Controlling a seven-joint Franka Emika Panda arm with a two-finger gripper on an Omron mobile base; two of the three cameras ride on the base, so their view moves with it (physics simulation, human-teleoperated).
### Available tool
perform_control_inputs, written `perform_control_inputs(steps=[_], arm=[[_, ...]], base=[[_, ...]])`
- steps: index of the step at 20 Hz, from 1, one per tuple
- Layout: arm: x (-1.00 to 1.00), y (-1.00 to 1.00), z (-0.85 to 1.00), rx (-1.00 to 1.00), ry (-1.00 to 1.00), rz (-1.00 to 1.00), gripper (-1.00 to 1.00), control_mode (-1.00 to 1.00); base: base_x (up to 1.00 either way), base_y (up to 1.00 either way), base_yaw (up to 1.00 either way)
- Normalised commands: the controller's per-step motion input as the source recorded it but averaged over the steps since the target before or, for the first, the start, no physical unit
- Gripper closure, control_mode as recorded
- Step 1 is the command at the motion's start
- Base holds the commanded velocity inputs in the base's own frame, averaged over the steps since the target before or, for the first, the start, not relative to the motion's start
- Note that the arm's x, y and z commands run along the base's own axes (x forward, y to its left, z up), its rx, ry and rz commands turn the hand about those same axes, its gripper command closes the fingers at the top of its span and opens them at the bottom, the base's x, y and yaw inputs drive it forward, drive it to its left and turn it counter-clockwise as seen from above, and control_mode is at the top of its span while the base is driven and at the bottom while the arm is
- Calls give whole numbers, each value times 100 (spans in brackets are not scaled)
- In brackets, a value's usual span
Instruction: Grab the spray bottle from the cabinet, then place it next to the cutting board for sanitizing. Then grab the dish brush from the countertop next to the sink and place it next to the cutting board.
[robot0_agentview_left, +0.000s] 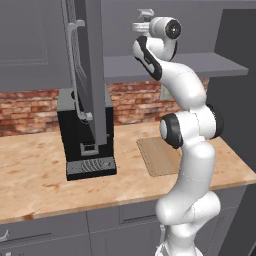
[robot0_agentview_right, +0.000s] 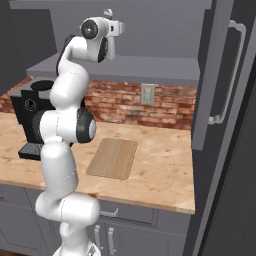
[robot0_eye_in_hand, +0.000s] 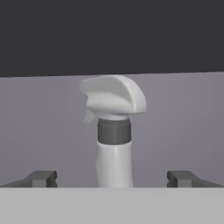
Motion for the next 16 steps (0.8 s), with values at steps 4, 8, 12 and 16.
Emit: perform_control_inputs(steps=[4, 8, 12, 16], arm=[[29, 0, 0, 0, 0, 0, -100, -100], [31, 0, 0, 0, 2, 0, -100, -100], [27, 0, 0, 0, 1, 0, -100, -100], [19, 4, -1, -1, 0, 0, 100, -100]], base=[[0, 0, 0], [0, 0, 0], [0, 0, 0], [0, 0, 0]])
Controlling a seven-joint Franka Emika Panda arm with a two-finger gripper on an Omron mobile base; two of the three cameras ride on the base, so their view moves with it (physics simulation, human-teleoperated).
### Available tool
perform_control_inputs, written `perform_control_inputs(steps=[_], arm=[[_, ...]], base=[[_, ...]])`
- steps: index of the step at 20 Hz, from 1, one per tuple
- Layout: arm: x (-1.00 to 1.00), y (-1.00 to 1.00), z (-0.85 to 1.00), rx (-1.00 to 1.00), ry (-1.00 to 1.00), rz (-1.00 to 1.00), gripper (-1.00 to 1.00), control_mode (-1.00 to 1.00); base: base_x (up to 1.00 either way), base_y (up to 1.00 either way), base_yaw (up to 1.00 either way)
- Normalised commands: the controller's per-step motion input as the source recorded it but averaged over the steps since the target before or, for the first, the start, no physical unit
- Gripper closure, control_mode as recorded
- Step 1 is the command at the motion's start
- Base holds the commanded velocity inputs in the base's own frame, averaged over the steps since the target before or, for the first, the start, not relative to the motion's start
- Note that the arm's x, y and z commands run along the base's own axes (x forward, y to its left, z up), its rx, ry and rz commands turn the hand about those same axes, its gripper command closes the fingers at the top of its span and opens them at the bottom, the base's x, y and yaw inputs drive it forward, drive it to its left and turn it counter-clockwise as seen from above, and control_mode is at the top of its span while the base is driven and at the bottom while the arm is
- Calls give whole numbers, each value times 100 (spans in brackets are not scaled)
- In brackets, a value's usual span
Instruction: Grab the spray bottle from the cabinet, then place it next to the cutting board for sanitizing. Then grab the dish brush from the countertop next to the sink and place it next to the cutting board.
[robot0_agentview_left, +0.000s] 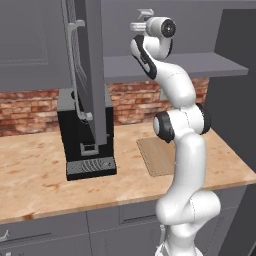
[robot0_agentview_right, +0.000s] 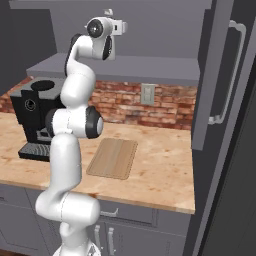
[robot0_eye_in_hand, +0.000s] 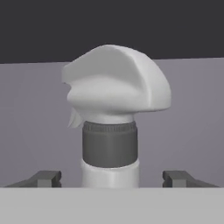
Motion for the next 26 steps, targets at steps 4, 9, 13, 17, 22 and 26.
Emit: perform_control_inputs(steps=[4, 9, 13, 17, 22, 26], arm=[[6, 9, 0, -1, 0, 0, 100, -100], [0, 3, 0, 0, 0, 0, 100, -100], [0, 0, 0, 1, 0, -2, 100, -100], [0, 2, 0, 4, 0, -12, 100, -100], [0, 10, 0, 0, 0, -14, 100, -100], [0, 17, 0, 0, 0, -6, 100, -100]], base=[[0, 0, 0], [0, 0, 0], [0, 0, 0], [0, 0, 0], [0, 0, 0], [0, 0, 0]])
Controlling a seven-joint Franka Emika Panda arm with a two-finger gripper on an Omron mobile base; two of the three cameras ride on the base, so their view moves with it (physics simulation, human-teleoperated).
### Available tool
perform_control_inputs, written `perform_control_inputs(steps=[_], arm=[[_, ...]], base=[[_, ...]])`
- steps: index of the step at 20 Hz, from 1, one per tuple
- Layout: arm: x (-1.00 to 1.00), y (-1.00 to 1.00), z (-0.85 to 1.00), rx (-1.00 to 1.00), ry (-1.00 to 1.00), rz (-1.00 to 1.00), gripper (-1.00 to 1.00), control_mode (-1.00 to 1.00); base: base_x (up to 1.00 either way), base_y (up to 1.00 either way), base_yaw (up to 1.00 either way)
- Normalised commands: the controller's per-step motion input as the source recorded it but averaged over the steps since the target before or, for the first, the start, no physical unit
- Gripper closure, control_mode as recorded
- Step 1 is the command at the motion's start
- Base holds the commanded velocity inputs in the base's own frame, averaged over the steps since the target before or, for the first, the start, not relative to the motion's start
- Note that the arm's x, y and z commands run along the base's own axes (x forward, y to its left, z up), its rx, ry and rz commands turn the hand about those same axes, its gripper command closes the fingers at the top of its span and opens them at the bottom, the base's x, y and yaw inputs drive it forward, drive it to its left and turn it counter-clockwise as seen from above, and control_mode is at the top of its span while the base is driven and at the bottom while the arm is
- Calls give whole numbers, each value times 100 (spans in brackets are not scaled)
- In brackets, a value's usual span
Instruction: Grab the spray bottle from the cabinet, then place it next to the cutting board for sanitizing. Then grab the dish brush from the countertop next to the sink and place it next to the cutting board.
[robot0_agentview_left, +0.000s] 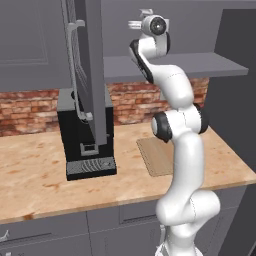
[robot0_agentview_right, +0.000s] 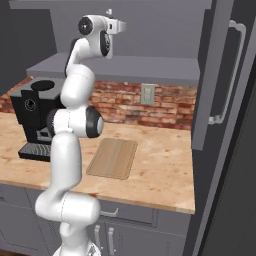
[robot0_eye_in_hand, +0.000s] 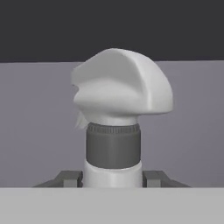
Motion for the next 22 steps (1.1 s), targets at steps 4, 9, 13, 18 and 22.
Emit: perform_control_inputs(steps=[4, 9, 13, 18, 22], arm=[[-8, 13, 0, 0, -6, -8, 100, -100], [-46, 3, 0, 0, -15, -8, 100, -100], [-59, 1, 0, 0, -12, -8, 100, -100], [-70, 0, -5, 0, -1, -3, 100, -100], [-36, 0, -7, 0, 3, 0, 100, -100]], base=[[0, 0, 0], [0, 0, 0], [0, 0, 0], [0, 0, 0], [0, 0, 0]])
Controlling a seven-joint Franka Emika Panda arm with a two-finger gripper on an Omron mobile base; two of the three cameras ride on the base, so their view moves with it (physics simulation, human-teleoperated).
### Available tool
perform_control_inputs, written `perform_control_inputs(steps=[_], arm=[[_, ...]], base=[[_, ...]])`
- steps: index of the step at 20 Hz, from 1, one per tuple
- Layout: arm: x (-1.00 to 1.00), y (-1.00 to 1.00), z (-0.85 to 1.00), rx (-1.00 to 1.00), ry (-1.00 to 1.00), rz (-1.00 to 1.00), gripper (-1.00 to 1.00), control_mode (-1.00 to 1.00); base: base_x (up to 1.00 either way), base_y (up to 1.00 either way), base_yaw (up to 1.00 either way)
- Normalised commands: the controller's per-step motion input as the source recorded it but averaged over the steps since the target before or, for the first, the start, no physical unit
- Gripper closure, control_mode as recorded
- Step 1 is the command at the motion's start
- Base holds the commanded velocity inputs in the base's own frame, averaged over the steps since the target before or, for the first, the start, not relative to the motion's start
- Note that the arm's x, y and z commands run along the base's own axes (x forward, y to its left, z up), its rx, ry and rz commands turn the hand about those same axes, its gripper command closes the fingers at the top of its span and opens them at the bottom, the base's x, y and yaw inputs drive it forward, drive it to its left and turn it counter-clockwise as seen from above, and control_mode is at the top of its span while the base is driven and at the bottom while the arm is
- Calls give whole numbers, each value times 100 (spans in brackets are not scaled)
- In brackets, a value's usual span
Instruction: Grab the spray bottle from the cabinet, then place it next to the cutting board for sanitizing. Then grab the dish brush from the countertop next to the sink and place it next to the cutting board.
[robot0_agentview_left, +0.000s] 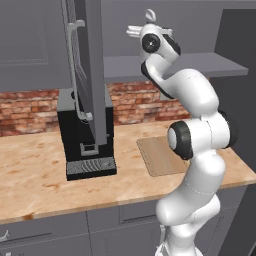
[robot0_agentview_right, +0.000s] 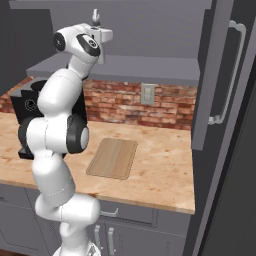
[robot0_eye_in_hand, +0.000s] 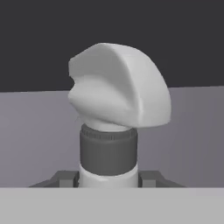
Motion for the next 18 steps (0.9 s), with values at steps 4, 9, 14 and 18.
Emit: perform_control_inputs(steps=[4, 9, 14, 18], arm=[[-24, -6, 1, 15, 2, 0, 100, -100], [-60, -19, -2, 36, 0, -2, 100, -100], [-67, -22, -7, 38, 1, -3, 100, -100], [-80, -20, 0, 44, 0, -6, 100, -100]], base=[[0, 0, 0], [0, 0, 0], [0, 0, 0], [0, 0, 0]])
